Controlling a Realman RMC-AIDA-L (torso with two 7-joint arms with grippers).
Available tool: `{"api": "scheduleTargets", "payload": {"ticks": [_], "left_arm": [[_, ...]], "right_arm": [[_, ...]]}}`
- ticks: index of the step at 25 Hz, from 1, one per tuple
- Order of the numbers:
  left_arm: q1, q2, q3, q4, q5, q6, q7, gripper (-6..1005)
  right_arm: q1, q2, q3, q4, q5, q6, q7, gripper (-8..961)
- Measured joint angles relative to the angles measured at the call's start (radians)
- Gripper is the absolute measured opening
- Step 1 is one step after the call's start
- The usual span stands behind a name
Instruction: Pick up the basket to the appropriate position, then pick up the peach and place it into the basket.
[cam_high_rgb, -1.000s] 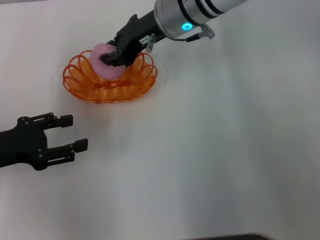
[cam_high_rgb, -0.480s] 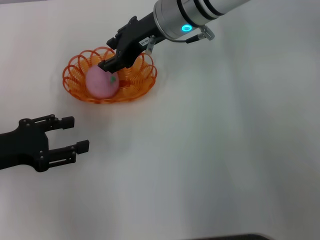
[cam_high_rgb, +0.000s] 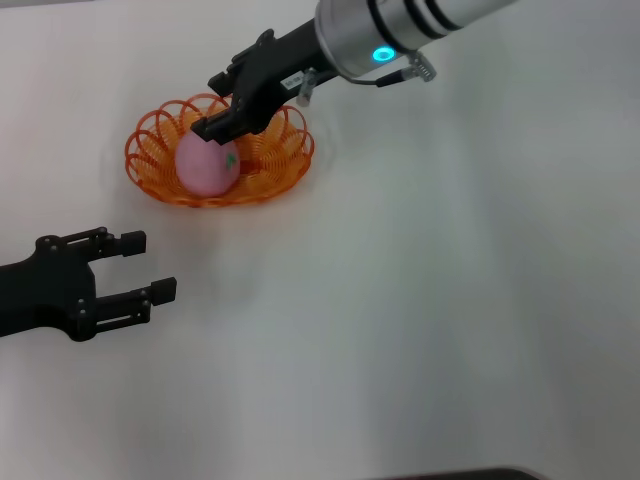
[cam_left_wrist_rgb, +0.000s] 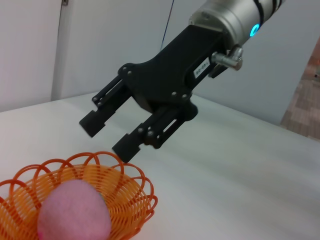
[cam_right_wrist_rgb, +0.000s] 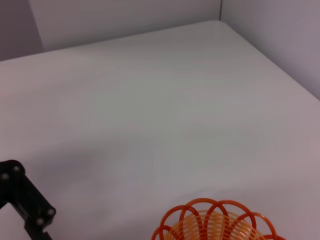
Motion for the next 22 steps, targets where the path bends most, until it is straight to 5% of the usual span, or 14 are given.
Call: {"api": "scheduleTargets", "payload": {"ticks": [10,22], "left_arm": [[-0.001,0.001,0.0,0.0,0.0,-0.001,-0.001,737],[0.002,0.005,-0.01,0.012,0.006,0.007,-0.01,737]], "right_arm": [[-0.244,-0.009,0.029,-0.316,0.0,-0.144,0.017,639],[-0.461,-0.022,0.249,-0.539,-0.084,-0.445,0.015,647]]}}
